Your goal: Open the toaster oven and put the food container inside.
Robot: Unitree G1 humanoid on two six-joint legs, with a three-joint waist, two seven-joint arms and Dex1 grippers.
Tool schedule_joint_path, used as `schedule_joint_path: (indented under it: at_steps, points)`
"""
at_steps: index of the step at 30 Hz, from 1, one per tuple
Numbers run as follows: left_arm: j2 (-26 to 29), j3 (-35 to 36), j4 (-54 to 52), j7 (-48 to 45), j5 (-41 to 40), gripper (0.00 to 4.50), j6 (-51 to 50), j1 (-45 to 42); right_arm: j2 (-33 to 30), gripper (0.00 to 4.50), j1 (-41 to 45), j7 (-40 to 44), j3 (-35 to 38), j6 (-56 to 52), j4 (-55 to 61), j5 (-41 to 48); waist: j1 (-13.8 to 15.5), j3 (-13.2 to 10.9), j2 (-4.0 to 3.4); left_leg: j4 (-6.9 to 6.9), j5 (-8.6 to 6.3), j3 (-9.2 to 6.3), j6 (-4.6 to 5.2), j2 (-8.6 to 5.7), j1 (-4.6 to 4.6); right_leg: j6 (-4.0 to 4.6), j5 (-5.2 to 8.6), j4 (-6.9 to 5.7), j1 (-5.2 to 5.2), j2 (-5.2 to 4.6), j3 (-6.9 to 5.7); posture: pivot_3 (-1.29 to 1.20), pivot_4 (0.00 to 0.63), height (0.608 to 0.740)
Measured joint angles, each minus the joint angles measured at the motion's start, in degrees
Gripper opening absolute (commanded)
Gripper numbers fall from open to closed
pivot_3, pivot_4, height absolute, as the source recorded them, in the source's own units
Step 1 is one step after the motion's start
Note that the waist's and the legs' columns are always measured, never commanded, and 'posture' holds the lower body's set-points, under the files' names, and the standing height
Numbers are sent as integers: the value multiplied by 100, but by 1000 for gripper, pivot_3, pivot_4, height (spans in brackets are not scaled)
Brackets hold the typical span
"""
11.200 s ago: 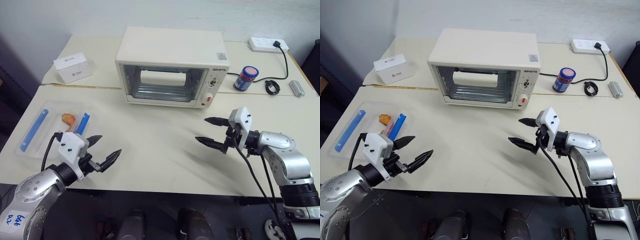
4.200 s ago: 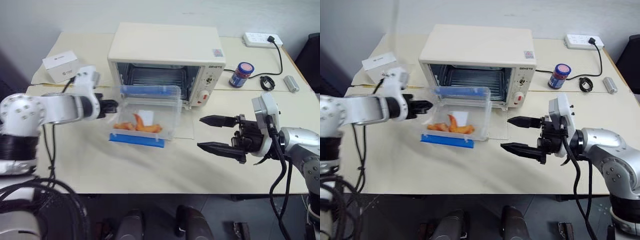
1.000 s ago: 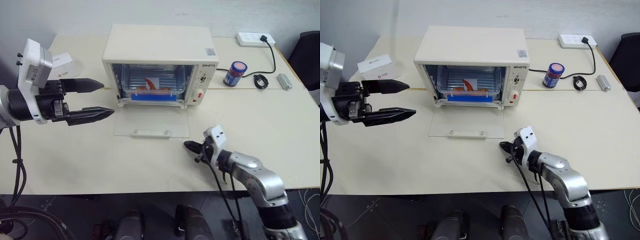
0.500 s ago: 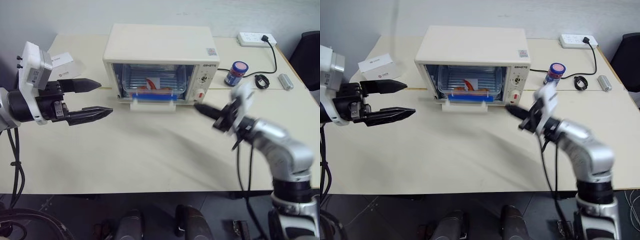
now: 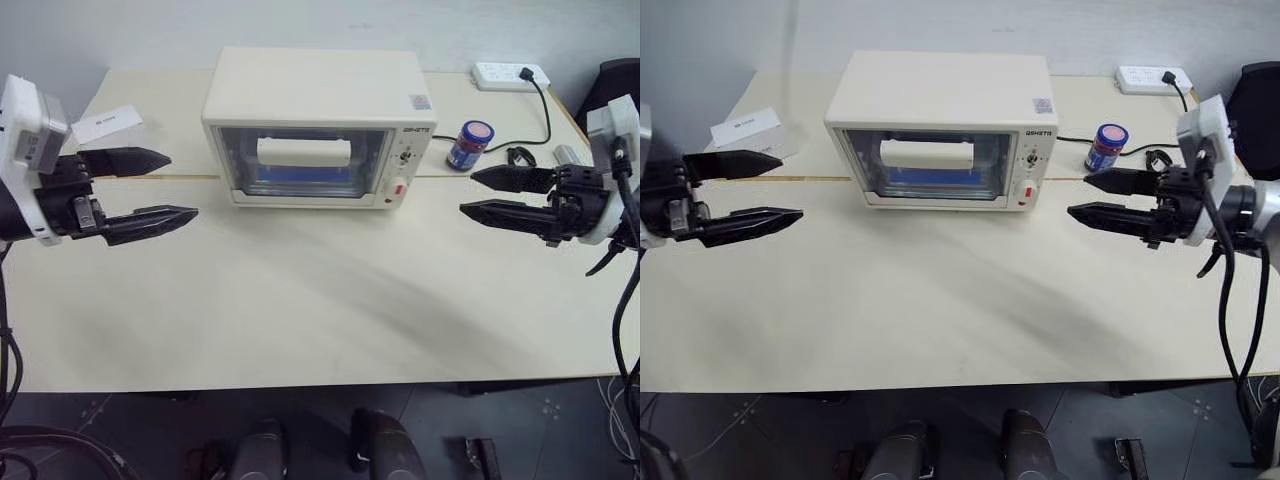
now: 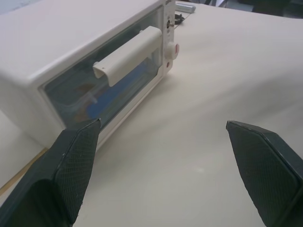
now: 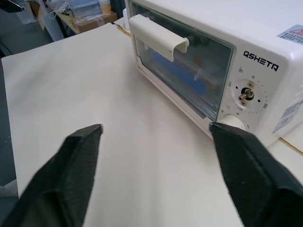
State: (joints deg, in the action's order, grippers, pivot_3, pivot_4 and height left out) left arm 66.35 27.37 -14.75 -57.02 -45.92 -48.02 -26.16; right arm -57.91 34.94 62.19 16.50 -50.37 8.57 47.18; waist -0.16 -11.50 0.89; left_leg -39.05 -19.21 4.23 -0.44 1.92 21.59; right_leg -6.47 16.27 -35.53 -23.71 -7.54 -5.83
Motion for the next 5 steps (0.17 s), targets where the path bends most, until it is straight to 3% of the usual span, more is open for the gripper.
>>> schedule_joint_path:
  at_steps: [5]
  points:
    - [35,227,-10,-33,-3,4500,-5,181,1,4457,-153,-28,13,61,34,-6,16,0,0,-1,-1,-1,0,-2,0,0,0,1,1,-2,2,0,150,740]
